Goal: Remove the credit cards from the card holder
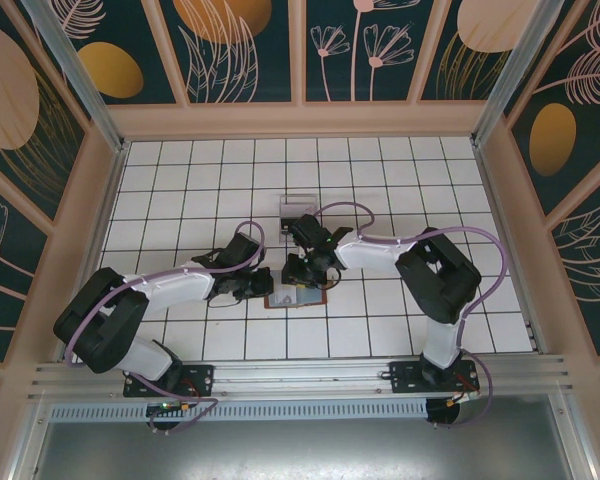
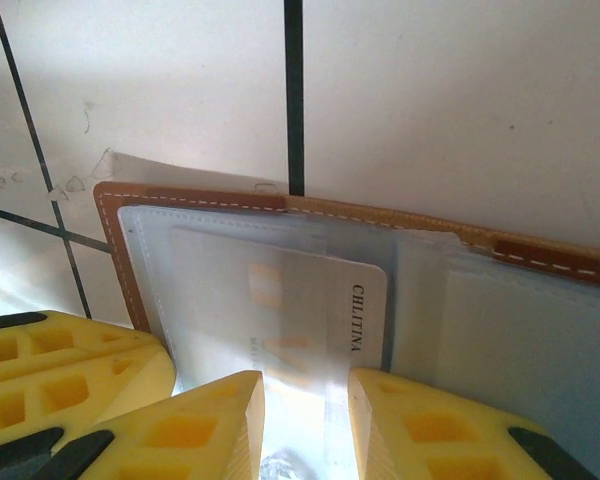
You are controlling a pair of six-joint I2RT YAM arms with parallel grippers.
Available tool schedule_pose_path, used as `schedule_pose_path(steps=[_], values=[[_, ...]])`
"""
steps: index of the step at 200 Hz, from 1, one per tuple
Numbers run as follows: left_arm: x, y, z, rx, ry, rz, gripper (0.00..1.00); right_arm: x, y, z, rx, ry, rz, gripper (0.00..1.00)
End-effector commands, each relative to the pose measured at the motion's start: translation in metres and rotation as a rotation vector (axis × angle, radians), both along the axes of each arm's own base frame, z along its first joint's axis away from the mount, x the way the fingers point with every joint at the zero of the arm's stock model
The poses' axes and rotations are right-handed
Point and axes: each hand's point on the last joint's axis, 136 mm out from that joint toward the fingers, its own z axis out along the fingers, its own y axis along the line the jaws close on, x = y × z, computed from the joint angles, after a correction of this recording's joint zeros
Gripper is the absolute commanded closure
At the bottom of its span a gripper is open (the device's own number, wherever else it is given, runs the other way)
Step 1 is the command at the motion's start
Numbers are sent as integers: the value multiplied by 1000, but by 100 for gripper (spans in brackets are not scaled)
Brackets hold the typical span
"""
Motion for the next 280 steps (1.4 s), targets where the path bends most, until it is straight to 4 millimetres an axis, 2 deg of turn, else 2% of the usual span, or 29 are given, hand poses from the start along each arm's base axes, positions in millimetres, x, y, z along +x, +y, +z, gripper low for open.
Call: schedule_pose_path(steps=[1, 58, 130, 205, 280], values=[[-7, 11, -12, 58, 40, 15, 89, 2, -15, 5, -60, -27, -12, 70], [-8, 10, -15, 61, 46, 10, 90, 0, -14, 13, -30, -29, -18, 69], [-8, 10, -17, 62, 49, 6, 91, -3, -14, -3, -18, -9, -12, 72], [-11, 14, -25, 85, 66, 0, 92, -7, -17, -14, 4, 9, -17, 80], [-17, 21, -38, 131, 91, -9, 94, -11, -12, -14, 129, 22, -22, 83]])
